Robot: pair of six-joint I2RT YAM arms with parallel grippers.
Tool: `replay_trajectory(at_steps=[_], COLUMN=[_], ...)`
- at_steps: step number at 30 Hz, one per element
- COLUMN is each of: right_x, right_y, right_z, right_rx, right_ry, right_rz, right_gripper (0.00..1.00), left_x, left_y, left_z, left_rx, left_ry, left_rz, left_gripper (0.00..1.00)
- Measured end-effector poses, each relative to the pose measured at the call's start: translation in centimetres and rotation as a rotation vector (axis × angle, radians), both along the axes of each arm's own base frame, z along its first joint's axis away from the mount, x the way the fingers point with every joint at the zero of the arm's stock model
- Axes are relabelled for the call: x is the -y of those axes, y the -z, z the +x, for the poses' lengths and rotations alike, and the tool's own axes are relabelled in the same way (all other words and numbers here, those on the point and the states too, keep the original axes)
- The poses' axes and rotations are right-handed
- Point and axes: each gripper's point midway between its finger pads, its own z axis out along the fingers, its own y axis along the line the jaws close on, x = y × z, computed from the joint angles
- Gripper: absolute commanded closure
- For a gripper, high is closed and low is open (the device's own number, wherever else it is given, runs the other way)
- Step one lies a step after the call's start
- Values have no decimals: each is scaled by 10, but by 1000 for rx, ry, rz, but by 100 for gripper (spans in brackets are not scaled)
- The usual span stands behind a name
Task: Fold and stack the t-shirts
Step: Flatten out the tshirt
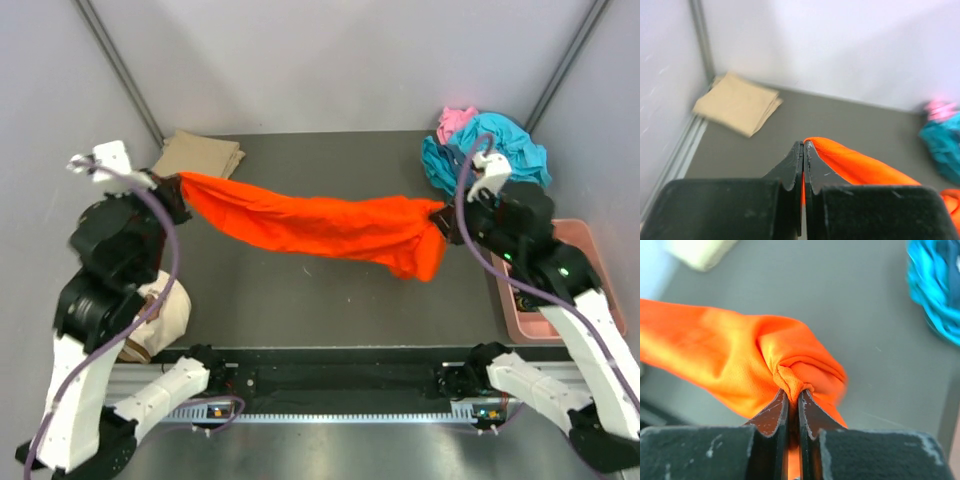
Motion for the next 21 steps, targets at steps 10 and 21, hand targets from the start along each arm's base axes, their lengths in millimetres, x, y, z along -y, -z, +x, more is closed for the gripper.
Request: replay_trajectory(at_steps=[10,21], right_x=[-25,-10], right_y=[-53,71], right_z=[-88,4], right_rx=[83,-244], right_ry=[-358,4], right_rz=[148,-35], right_gripper=[58,1], left_x=[1,40], left_y=[-74,12], left_z=[-75,45], left_rx=[265,2], left_ry=[204,88], left_rz=[-136,-75], left_gripper=[100,100])
